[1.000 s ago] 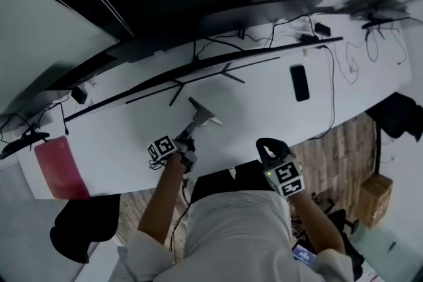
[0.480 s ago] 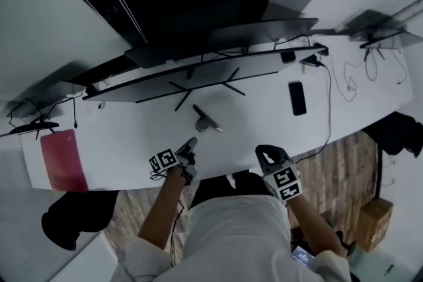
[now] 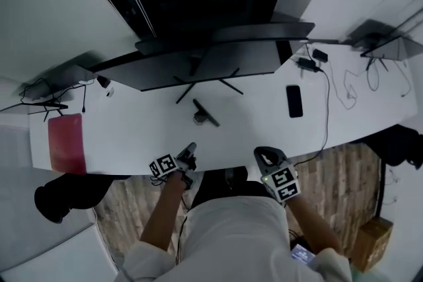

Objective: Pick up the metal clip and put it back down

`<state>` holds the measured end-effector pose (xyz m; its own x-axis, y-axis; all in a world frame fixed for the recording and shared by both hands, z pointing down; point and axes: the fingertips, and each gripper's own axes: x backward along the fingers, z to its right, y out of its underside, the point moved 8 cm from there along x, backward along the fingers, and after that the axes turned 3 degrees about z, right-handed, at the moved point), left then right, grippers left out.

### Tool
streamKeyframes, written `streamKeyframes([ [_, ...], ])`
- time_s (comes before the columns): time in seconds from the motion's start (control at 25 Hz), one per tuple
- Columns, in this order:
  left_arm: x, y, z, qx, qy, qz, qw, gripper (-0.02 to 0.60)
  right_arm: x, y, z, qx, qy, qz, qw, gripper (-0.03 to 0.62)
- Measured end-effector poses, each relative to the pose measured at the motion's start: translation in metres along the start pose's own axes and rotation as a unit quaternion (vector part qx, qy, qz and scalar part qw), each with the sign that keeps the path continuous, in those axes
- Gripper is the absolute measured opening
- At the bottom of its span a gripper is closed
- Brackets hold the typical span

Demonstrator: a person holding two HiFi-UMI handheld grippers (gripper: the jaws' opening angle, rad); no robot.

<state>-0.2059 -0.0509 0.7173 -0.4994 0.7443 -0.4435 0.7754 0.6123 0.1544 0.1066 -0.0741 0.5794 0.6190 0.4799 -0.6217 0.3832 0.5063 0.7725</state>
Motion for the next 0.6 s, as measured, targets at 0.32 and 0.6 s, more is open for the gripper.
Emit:
streamKeyframes([
  [0.32, 0.04, 0.038, 0.015, -0.027, 0.009, 0.039, 0.9988, 0.032, 0.04, 0.02, -0.006, 0.024, -0.019, 0.023, 0.999, 0.035],
  [0.6, 0.078, 0.072, 0.046, -0.103, 0.019, 0.065, 0.9923, 0.032, 0.065, 0.044, -0.012, 0.047, -0.042, 0.038, 0.997, 0.035],
])
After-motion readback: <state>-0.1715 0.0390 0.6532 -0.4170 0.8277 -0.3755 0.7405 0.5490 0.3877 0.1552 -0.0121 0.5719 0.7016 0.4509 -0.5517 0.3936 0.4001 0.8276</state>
